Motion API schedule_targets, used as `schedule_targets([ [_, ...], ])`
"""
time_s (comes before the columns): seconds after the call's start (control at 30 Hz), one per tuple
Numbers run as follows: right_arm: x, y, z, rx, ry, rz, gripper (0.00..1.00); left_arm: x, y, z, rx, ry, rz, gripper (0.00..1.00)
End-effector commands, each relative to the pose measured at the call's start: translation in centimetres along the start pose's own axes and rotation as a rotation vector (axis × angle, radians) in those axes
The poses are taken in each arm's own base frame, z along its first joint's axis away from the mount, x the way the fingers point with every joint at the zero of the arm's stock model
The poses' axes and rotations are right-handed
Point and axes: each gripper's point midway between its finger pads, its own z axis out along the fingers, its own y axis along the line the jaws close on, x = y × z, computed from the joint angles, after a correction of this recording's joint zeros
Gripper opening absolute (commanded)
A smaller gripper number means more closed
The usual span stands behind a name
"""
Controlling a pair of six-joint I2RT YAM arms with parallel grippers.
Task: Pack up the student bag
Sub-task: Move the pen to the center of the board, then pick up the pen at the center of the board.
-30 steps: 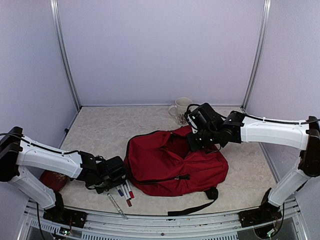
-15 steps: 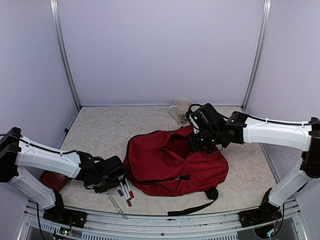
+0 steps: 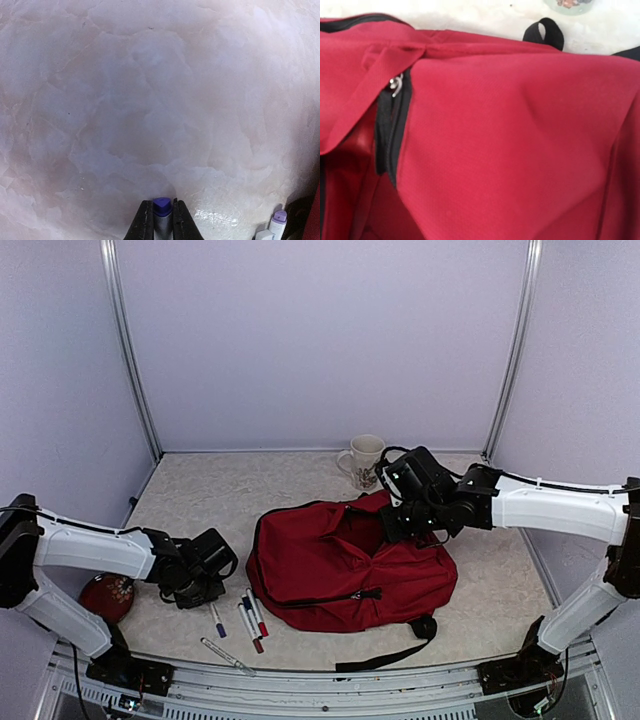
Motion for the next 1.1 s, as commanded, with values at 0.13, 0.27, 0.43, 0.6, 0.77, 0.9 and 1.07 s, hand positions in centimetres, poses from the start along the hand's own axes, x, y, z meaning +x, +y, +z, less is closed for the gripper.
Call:
schedule_targets([
  [0.13, -1.9, -1.5, -1.9, 0.037, -0.087, 0.029, 0.0, -1.7, -1.4, 0.7, 0.047, -0.02, 0.036, 0.07],
  [0.27, -2.0, -1.6, -2.1, 0.036, -0.092, 0.033, 0.0, -6.5, -3.3, 1.0, 0.045, -0.124, 0.062, 0.07],
  [0.43, -2.1, -1.6, -2.4, 0.027, -0.095, 0.039, 0.0, -10.8, -6.5, 2.8, 0.022, -0.171, 0.204, 0.06],
  [0.6, -1.9, -1.6, -2.3, 0.021, -0.09, 0.04, 0.0, -11.1, -8.7, 3.9, 0.043, -0.11, 0.306, 0.31],
  [0.77, -1.8, -1.3, -2.0, 0.01, -0.083, 0.038, 0.0, -10.8, -8.2, 2.4, 0.064, -0.081, 0.326, 0.66],
  [0.9, -2.0, -1.2, -1.9, 0.008, -0.088, 0.033, 0.0, -8.2, -6.7, 2.9, 0.074, 0.022, 0.331, 0.64],
  [1.07, -2.0, -1.2, -1.8, 0.009, -0.087, 0.032, 0.0, -5.6, -5.8, 3.5, 0.092, 0.093, 0.317, 0.57],
])
